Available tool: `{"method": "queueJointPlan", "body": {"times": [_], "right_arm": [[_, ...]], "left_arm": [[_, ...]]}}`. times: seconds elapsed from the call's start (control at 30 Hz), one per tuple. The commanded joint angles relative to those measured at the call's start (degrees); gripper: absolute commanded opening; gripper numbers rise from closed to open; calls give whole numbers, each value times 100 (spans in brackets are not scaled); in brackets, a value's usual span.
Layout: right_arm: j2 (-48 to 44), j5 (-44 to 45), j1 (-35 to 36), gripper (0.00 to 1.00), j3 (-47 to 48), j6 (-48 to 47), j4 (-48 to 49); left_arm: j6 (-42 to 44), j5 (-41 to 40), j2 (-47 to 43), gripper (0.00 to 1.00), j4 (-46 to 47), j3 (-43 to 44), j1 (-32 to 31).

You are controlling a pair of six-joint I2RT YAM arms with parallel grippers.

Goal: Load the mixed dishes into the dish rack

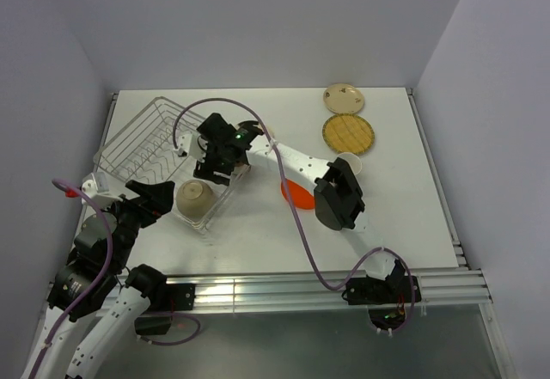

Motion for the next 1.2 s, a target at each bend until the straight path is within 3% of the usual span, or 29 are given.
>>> {"method": "queueJointPlan", "body": {"times": [0.0,0.17,0.4,0.73,0.83,1.17], "right_arm": [[72,201,33,30,306,-183,-27],[142,298,68,38,323,-288,-36],[169,351,121,61,306,-315,8],[143,316,139,78,314,-297,8],[151,298,156,87,314,-324,-18],[187,289,235,93,340,-429,-18]], "left_arm": [[-37,-72,-101,97,-13,50,17],[-37,-63,-101,97,5,41,17],[-28,-63,-84,98,22,41,17],[-72,-37,-92,98,40,-3,17],[-72,-37,-93,97,49,-12,17],[-116,-28,-92,98,-4,23,17]]}}
